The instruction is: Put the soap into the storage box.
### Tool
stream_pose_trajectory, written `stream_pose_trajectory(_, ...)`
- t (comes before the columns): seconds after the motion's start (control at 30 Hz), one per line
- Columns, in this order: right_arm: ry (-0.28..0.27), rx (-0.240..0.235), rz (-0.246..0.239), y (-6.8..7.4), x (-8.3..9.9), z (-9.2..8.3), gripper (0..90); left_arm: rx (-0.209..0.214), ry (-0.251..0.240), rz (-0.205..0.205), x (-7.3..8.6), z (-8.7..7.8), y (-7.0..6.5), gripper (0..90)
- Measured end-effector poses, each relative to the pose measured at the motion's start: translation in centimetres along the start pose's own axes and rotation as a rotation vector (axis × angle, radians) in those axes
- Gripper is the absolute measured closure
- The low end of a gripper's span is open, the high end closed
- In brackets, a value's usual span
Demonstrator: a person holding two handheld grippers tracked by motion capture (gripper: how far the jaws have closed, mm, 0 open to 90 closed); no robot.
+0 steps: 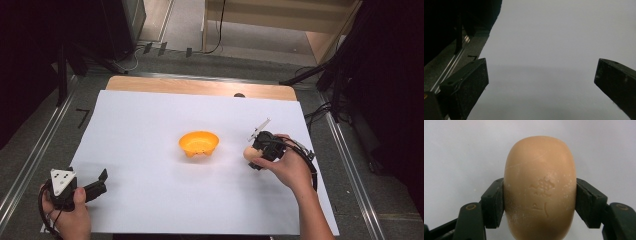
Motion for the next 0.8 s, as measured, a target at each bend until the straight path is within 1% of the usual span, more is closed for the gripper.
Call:
stream_pose_trajectory(0.03,-0.012,-0.003,-0.014,0.0,-0.1,-0.1,33.1,0.000,-0.001,0.000,0.0,0.0,0.0,0.0)
stream_pose_trajectory(0.13,-0.044,-0.033,-0.053,0.0,-0.6,-0.3,33.1,-0.001,-0.001,0.000,0.0,0.0,0.0,0.0)
stream_pose_trajectory(0.27,-0.034,-0.020,-0.108,0.0,-1.2,-0.6,33.0,0.000,0.000,0.000,0.0,0.0,0.0,0.0)
stream_pose_trajectory(0.3,-0.038,-0.029,-0.126,-0.1,-1.6,-0.8,33.0,0.000,0.000,0.000,0.0,0.0,0.0,0.0)
stream_pose_trajectory(0.33,-0.038,-0.029,-0.126,-0.1,-1.6,-0.8,33.0,0.001,0.000,-0.001,0.0,0.0,0.0,0.0)
stream_pose_trajectory(0.4,-0.043,-0.039,-0.149,-0.3,-2.0,-1.1,33.0,0.001,0.001,-0.001,0.0,0.0,0.0,0.0)
stream_pose_trajectory(0.47,-0.038,-0.038,-0.155,-0.3,-2.1,-1.2,33.1,0.000,0.001,-0.001,0.0,0.0,0.0,0.0)
stream_pose_trajectory(0.53,-0.040,-0.035,-0.178,-0.3,-2.5,-1.4,33.0,0.000,0.002,-0.001,0.0,0.0,0.0,0.0)
stream_pose_trajectory(0.57,-0.037,-0.035,-0.181,-0.3,-2.6,-1.5,33.0,0.000,0.001,-0.002,0.0,0.0,0.0,0.0)
stream_pose_trajectory(0.63,-0.049,-0.036,-0.207,-0.3,-3.0,-1.6,33.1,0.000,0.001,-0.002,0.0,0.0,0.0,0.0)
stream_pose_trajectory(0.7,-0.049,-0.030,-0.213,-0.2,-3.3,-1.8,33.1,-0.001,0.002,-0.001,0.0,0.0,0.0,0.0)
stream_pose_trajectory(0.8,-0.057,-0.039,-0.239,0.0,-4.0,-2.0,33.1,-0.001,0.001,-0.002,0.0,0.0,0.0,0.0)
Point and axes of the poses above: each handheld gripper's, and its own axes: z roughly forward along the jaws, x roughly out of its underside, y roughly to its left, the point moved 2 cm from there along z, roughly forward along the jaws, and after that the axes turned 11 degrees about y, right-handed, at the moved point
